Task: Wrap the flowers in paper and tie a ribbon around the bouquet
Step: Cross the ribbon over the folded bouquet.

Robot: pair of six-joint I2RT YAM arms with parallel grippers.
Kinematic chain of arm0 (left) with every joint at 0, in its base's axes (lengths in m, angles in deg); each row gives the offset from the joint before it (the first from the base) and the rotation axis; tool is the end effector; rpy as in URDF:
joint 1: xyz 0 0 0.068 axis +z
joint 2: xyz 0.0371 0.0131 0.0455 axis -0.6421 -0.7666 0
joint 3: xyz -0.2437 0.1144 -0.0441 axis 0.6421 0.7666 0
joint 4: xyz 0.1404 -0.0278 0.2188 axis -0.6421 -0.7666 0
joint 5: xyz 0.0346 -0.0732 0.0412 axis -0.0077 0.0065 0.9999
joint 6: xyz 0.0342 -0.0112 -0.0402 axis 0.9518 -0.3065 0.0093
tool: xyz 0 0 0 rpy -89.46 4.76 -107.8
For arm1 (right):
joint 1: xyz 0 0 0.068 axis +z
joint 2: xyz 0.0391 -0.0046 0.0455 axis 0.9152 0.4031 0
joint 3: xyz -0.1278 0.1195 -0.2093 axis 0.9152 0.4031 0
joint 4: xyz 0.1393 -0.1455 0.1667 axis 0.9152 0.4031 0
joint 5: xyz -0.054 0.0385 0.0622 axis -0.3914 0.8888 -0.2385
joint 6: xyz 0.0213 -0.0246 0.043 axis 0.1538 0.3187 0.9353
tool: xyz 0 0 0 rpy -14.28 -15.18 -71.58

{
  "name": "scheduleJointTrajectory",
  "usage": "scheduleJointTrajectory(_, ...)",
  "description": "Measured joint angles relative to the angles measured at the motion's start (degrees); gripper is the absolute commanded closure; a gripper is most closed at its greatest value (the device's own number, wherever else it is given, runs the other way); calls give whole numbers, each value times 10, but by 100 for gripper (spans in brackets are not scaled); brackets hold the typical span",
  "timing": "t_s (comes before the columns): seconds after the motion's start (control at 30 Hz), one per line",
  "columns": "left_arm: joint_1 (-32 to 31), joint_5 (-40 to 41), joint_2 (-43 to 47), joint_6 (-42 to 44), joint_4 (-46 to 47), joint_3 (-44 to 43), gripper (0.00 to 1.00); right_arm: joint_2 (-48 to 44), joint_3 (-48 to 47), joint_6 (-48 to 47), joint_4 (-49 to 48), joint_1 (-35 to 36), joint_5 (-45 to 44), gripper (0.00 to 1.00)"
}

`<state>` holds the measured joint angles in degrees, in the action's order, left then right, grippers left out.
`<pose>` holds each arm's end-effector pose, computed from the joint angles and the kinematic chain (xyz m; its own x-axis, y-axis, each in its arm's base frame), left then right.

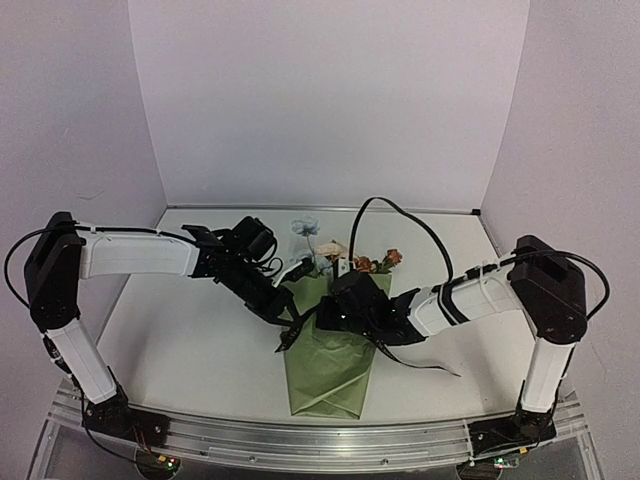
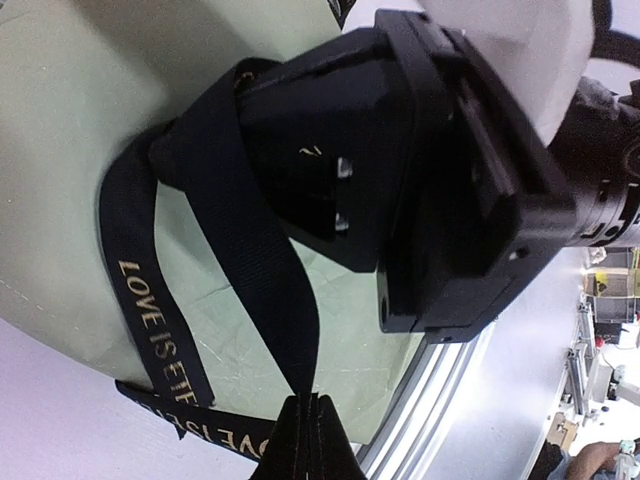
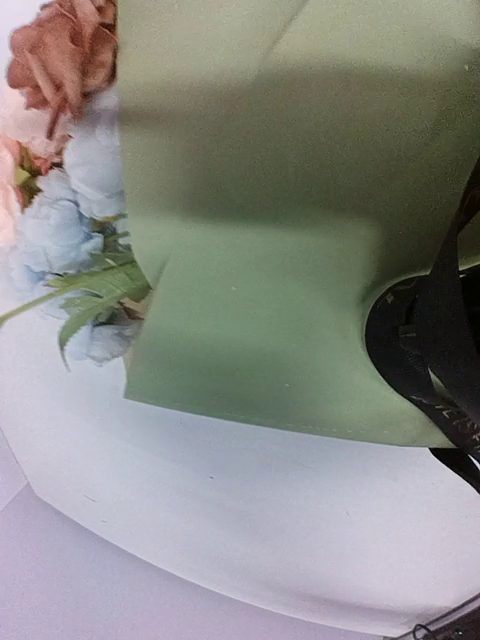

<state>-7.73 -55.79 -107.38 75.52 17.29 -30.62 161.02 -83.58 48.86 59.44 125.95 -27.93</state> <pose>0.2216 -0.2727 0.2143 -0.7020 0.5668 -0.4312 0.7019 0.4480 -0.5538 0.2078 0.3409 0.1559 -0.7184 0.1033 -0.6879 -0.3573 0.7937 0.4923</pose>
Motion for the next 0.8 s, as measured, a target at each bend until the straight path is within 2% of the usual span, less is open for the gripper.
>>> scheduleJointTrajectory(0.23, 0, -10, -19, -2, 0, 0, 100, -35, 22, -18, -14, 0, -47, 100)
scheduleJointTrajectory(0.37, 0, -12, -23, -7, 0, 0, 100, -38, 23, -19, -19, 0, -45, 100)
scheduleJointTrajectory(0.57, 2, -22, -24, -19, 2, 0, 92, -34, 23, -5, -24, 0, -34, 100)
scheduleJointTrajectory(0.8, 9, -59, -49, -104, 68, 19, 94, -21, 25, 17, -28, 0, -37, 100)
